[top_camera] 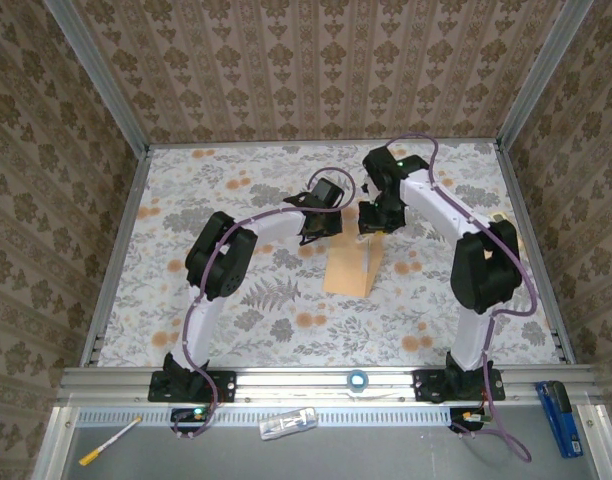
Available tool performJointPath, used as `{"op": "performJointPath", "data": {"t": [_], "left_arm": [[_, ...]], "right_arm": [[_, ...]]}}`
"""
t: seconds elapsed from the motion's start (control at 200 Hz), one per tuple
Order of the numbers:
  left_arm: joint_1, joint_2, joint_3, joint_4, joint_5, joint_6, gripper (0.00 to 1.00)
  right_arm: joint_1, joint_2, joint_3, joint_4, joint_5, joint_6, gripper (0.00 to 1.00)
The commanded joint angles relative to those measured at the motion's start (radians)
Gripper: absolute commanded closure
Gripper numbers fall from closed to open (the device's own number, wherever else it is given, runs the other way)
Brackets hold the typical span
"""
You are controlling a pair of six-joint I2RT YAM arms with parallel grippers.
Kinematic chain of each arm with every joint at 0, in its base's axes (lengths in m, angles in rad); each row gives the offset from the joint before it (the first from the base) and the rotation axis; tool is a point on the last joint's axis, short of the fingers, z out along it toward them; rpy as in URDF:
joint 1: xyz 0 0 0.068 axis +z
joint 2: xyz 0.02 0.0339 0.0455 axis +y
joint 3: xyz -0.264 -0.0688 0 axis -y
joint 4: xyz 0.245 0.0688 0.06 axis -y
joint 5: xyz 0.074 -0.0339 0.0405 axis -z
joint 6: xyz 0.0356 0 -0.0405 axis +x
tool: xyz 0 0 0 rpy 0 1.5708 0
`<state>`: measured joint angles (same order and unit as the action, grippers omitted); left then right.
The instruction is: Place the letter into the envelope and seal it
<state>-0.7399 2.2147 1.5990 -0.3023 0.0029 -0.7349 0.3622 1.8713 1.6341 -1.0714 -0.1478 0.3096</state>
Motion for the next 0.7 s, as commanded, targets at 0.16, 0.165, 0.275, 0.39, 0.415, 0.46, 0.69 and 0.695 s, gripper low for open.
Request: {"op": "performJointPath", "data": {"t": [0.16,0.165,0.275,0.39,0.415,0.46,0.69,0.695], "left_arm": [[-0.010,0.026,-0.018,-0.136,0.017,-0.036,1.00],[-0.010,0.026,-0.018,-0.136,0.017,-0.036,1.00],[-0.010,0.024,-0.020,-0.132,0.022,-0.038,1.00],[-0.009,0.022,-0.022,-0.128,0.026,-0.037,1.00],[-0.010,0.022,-0.021,-0.127,0.025,-0.039,1.00],[-0.009,0.021,-0.024,-0.126,0.027,-0.040,1.00],[-0.008,0.016,-0.040,-0.114,0.029,-0.044,1.00],[-0.008,0.016,-0.040,-0.114,0.029,-0.044,1.00]], "right_arm": [[0.063,-0.088,-0.130,-0.026,-0.041,0.038,0.85],[0.063,-0.089,-0.133,-0.025,-0.041,0.039,0.85],[0.081,-0.101,-0.186,0.003,-0.051,0.071,0.85],[0.102,-0.103,-0.230,0.029,-0.052,0.100,0.85],[0.105,-0.104,-0.238,0.035,-0.049,0.103,0.85],[0.107,-0.103,-0.252,0.045,-0.046,0.110,0.85],[0.110,-0.076,-0.261,0.068,0.008,0.113,0.86],[0.110,-0.076,-0.261,0.068,0.009,0.112,0.86]]}}
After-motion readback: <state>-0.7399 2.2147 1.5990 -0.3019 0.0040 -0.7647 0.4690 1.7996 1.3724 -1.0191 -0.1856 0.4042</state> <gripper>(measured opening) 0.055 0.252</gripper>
